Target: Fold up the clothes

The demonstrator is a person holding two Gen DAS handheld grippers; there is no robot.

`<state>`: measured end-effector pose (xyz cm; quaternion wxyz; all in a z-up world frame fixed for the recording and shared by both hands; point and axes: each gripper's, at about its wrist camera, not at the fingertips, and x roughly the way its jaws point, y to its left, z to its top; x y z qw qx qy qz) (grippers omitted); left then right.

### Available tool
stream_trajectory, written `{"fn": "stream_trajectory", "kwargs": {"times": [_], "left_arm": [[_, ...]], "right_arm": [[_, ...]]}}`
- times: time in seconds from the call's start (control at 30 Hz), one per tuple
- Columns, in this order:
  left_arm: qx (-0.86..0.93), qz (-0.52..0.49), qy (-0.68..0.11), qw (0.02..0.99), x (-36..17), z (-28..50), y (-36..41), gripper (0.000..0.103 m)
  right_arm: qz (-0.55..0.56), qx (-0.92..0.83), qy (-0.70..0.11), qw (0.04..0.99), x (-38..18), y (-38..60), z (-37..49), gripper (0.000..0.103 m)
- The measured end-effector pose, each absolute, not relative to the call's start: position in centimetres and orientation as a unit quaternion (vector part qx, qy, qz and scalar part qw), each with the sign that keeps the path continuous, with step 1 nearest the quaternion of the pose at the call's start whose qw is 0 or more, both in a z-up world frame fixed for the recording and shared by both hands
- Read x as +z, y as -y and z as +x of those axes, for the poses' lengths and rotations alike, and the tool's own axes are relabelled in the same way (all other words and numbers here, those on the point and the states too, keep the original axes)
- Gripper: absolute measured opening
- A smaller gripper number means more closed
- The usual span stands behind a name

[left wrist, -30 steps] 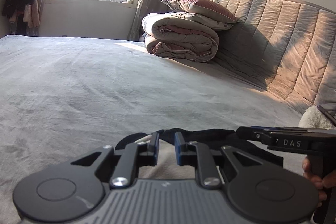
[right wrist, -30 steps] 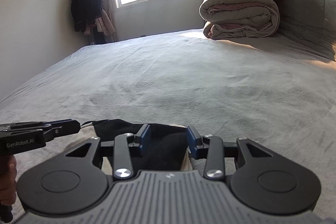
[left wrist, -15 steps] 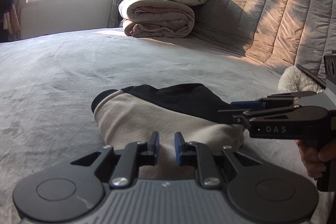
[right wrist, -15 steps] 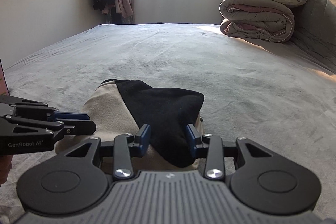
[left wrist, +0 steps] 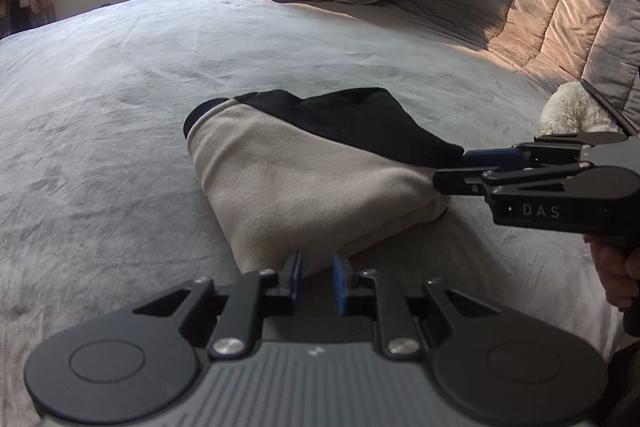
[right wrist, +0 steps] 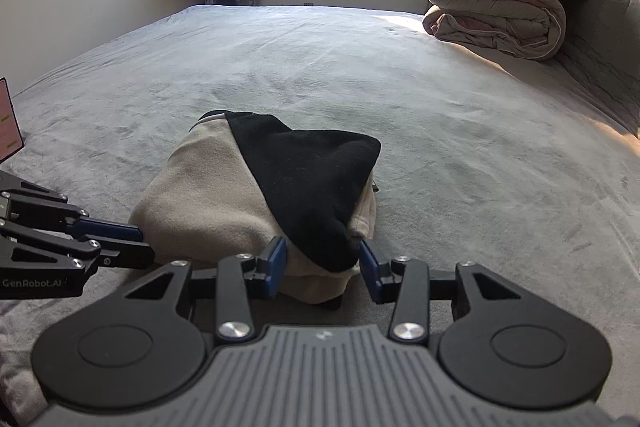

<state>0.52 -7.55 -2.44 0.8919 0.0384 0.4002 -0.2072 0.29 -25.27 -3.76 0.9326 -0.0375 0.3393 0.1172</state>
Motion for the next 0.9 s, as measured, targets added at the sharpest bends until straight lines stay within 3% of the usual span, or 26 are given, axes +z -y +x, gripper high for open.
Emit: {"fn": "stream_trajectory", "kwargs": {"times": [0.13,0.2,0.33,0.5,0.6,0.7,0.9], "left_arm": [[-0.192,0.056,-0.429,0.881,-2.5,0.0,8.1,0.026],[-0.191,0.065,-0.434,0.878,-2.3,-0.3,8.4,0.039],[-0.192,0.069,-0.451,0.869,-2.2,-0.5,8.9,0.051],[-0.168,0.067,-0.477,0.860,-2.5,0.2,8.8,0.069],[-0.159,0.062,-0.486,0.857,-2.6,0.7,8.6,0.086],[-0.155,0.058,-0.486,0.858,-2.6,1.2,8.3,0.094],[-0.149,0.046,-0.497,0.854,-3.0,2.4,7.5,0.101]], "right_arm": [[-0.030,0.105,-0.370,0.922,-3.7,25.7,0.3,0.044],[-0.021,0.099,-0.387,0.917,-3.7,25.9,0.2,0.046],[0.017,0.099,-0.416,0.904,-3.6,26.5,0.0,0.049],[0.052,0.112,-0.429,0.895,-3.5,27.1,0.1,0.070],[0.075,0.117,-0.438,0.888,-3.6,27.4,0.5,0.075],[0.104,0.119,-0.450,0.879,-3.9,27.8,1.2,0.079],[0.143,0.102,-0.463,0.869,-4.6,28.6,2.3,0.079]]}}
